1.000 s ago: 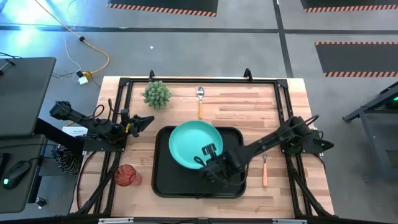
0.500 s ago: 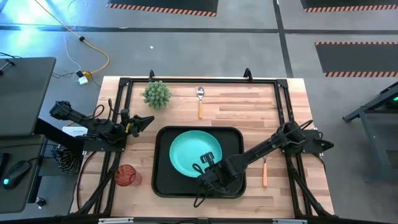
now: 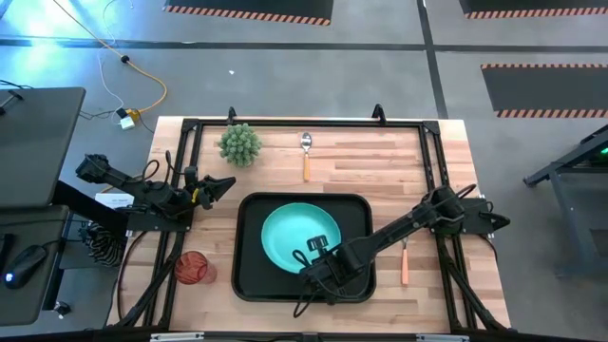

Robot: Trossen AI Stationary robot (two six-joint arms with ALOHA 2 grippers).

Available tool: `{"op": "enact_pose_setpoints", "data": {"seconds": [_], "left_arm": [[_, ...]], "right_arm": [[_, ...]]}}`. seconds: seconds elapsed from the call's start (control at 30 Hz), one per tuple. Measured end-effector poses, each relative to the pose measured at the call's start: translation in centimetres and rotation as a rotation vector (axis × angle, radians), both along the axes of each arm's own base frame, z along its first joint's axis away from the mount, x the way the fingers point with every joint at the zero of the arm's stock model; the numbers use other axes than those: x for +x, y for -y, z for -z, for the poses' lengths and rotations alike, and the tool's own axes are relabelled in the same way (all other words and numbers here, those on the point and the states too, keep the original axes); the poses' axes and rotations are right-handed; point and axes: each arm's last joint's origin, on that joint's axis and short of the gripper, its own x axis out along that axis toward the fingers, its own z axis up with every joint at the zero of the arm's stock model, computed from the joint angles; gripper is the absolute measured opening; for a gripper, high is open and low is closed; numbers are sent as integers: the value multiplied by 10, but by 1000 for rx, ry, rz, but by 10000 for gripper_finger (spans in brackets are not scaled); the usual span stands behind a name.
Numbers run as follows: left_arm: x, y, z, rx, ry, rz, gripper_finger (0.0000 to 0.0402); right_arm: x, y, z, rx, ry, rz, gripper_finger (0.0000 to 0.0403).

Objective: Pick and place plate/cup/fork/spoon on tray
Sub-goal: Put the blue plate on the black tray, then put the orange glass on the top left of the blue plate on the black tray

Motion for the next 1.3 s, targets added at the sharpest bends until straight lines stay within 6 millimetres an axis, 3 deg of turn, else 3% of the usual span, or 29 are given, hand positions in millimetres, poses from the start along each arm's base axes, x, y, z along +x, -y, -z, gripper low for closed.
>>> {"op": "enact_pose_setpoints", "data": {"seconds": [0.33, 0.63, 1.0, 1.3], "left_arm": [[0, 0, -1, -3, 6, 1, 76], [0, 0, 0, -1, 5, 11, 76], [0, 0, 0, 0, 4, 11, 76], [0, 0, -1, 12, 0, 14, 76]], "right_arm": [[8, -5, 29, 75, -90, -15, 0], [9, -5, 29, 88, -80, -20, 3], [9, -6, 29, 101, -86, -32, 59], [11, -4, 25, 101, -78, -21, 64]]}}
